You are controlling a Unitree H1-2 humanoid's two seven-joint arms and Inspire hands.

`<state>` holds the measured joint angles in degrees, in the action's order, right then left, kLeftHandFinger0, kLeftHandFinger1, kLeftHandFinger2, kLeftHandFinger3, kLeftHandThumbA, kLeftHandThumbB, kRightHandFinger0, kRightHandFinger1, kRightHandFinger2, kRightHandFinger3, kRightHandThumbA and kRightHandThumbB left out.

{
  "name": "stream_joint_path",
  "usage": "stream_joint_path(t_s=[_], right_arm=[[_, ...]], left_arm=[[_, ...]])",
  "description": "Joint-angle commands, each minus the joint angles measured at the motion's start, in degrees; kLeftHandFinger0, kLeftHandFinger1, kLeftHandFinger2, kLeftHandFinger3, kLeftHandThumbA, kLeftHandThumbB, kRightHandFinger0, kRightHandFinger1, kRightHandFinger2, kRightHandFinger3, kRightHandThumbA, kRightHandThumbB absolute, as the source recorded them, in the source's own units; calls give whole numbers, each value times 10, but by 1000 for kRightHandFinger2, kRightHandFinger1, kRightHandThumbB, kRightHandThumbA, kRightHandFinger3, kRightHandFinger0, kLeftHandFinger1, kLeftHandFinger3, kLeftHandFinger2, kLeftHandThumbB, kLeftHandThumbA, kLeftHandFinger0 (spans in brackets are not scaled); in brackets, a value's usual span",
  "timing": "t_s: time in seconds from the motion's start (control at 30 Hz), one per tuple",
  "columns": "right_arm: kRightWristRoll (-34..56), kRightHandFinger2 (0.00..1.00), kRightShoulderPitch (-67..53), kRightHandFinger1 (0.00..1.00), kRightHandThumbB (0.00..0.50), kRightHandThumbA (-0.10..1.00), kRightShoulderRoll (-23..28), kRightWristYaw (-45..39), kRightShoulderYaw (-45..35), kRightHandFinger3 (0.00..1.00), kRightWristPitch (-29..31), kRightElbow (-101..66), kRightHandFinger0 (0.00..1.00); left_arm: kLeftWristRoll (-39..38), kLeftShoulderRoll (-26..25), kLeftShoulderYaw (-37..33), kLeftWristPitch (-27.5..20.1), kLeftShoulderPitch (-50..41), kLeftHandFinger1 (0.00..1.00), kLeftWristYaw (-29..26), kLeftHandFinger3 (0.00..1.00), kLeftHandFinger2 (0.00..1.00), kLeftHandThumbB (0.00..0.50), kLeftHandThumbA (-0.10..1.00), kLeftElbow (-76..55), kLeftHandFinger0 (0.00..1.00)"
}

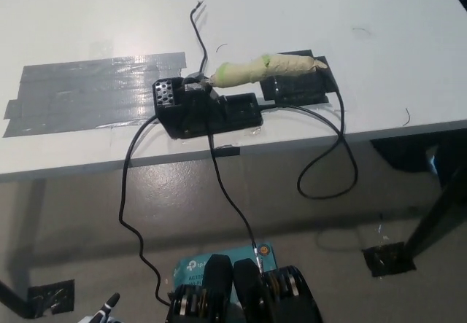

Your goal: The robot uses its right hand to grab and lift the soldering gun kept on the middle of the table and puts it in its base

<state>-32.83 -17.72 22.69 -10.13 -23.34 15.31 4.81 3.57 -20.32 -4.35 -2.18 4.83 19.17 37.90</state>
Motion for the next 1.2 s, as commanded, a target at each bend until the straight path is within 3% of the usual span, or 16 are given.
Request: stream_joint_path(t_s=[0.0,0.1,0.17,0.23,0.3,0.43,0.53,0.6,0.7,0.8,1.0,1.17], right_arm=[[80,1000,30,1000,275,489,0,100,-3,1000,113,137,1000],[89,1000,42,1000,320,475,-1,64,21,1000,79,168,1000],[104,1000,48,1000,355,450,2,63,27,1000,86,185,1000],[133,1000,52,1000,336,426,1,52,29,1000,77,186,1000],[149,1000,54,1000,374,497,-6,41,31,1000,47,169,1000],[165,1000,46,1000,327,399,-7,20,56,1000,41,135,1000],[169,1000,40,1000,339,399,-6,27,70,1000,47,122,1000],[168,1000,34,1000,319,356,-6,25,78,1000,30,103,1000],[158,1000,29,1000,314,384,1,29,88,1000,20,89,1000],[157,1000,27,1000,332,385,7,32,94,1000,16,89,1000],[142,1000,33,1000,298,348,25,23,121,1000,0,88,1000],[134,1000,31,1000,300,384,28,23,139,1000,-45,68,983]], left_arm=[[-14,-21,18,-37,0,0,-6,494,238,500,1000,0,0],[-22,-23,34,-27,-2,0,-8,484,200,500,1000,1,0],[-27,-22,42,-22,-3,0,-4,481,216,500,1000,1,0],[-27,-21,46,-25,0,0,-4,464,197,500,1000,6,0],[-23,-22,49,-21,2,0,-9,456,207,500,1000,5,0],[-12,-29,48,-5,1,0,-5,450,177,500,1000,5,0],[-5,-34,42,-4,-1,0,-2,453,169,500,1000,11,0],[10,-42,29,7,-1,0,4,449,155,500,1000,9,0],[11,-45,22,24,-1,0,3,494,160,500,1000,3,0],[8,-50,17,23,0,0,8,460,190,500,1000,4,0],[0,-50,19,35,1,0,11,483,170,500,1000,2,0],[-1,-59,20,35,3,0,17,508,176,500,1000,4,0]])
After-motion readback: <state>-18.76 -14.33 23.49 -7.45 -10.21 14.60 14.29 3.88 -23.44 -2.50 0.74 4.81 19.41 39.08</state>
